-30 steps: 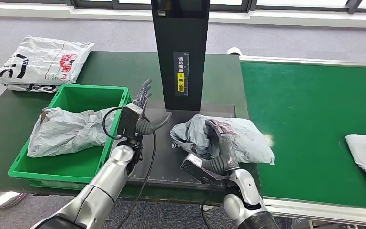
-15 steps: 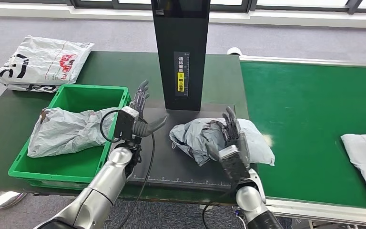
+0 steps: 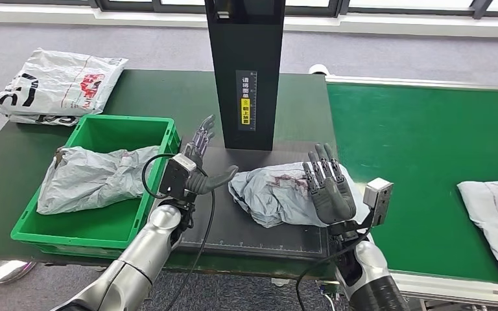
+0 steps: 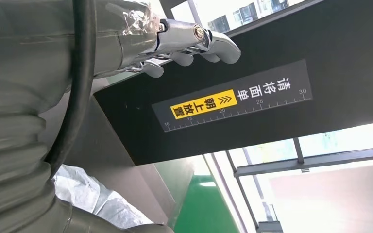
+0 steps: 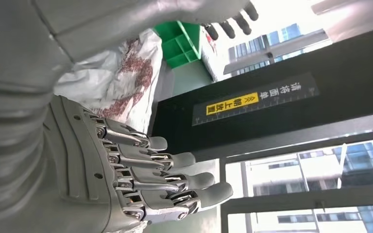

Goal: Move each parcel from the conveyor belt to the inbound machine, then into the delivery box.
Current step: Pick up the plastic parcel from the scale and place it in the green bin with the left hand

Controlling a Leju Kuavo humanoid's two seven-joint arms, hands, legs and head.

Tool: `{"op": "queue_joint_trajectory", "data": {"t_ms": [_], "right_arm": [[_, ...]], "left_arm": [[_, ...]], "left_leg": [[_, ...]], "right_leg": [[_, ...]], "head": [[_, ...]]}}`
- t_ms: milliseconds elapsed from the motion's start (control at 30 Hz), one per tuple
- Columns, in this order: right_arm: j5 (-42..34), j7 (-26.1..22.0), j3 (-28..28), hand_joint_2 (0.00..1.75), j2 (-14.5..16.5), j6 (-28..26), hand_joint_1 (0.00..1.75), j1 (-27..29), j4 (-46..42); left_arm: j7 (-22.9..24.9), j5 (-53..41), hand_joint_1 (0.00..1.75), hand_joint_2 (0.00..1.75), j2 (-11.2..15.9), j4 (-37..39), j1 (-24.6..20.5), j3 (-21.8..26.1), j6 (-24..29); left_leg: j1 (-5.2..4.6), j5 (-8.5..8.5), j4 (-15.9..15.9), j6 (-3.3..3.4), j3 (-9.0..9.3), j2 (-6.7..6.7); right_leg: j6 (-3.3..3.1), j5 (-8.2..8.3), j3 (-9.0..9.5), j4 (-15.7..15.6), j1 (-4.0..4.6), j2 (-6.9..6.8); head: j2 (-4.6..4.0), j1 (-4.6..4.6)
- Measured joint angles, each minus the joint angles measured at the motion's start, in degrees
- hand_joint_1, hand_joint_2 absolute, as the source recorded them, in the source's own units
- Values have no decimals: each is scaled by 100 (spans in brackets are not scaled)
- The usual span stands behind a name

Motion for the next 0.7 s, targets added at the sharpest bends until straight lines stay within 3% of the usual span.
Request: {"op": "queue_joint_trajectory", "data": {"t_ms": [67, 200, 433, 567, 700], "right_arm": [[-124, 58, -48, 0, -2, 87, 0, -30, 78], [-252, -36, -130, 175, -7, 207, 0, -90, 188], [209, -478, -441, 175, -13, -899, 0, -132, -21], [348, -447, -695, 175, -13, -1031, 0, 36, -393], [482, -453, -883, 175, -13, -1056, 0, 188, -676]], "left_arm": [[8, -14, 0, 175, 11, -15, 3, -33, -1], [44, -142, 0, 175, 28, -63, 28, -62, 50], [396, -2111, 0, 175, 125, -34, 115, -659, 247], [711, -3403, 0, 175, 130, 213, 154, -1165, 371], [887, -3861, 0, 175, 127, 447, 159, -1495, 432]], "left_leg": [[0, 0, 0, 0, 0, -1], [0, 0, 0, 0, 0, 0], [-2, 0, 1, 0, 1, -1], [-4, -1, 1, 1, -1, -1], [-3, -2, 1, 1, -2, 0]], "right_leg": [[0, 0, 0, 0, 0, -1], [0, 0, 0, 0, 0, 0], [0, 0, 0, 0, -2, -1], [0, 0, -4, -1, -3, 0], [0, 0, -6, 0, -2, 2]], "head": [[0, 0], [0, 0], [0, 0], [0, 1], [0, 0]]}}
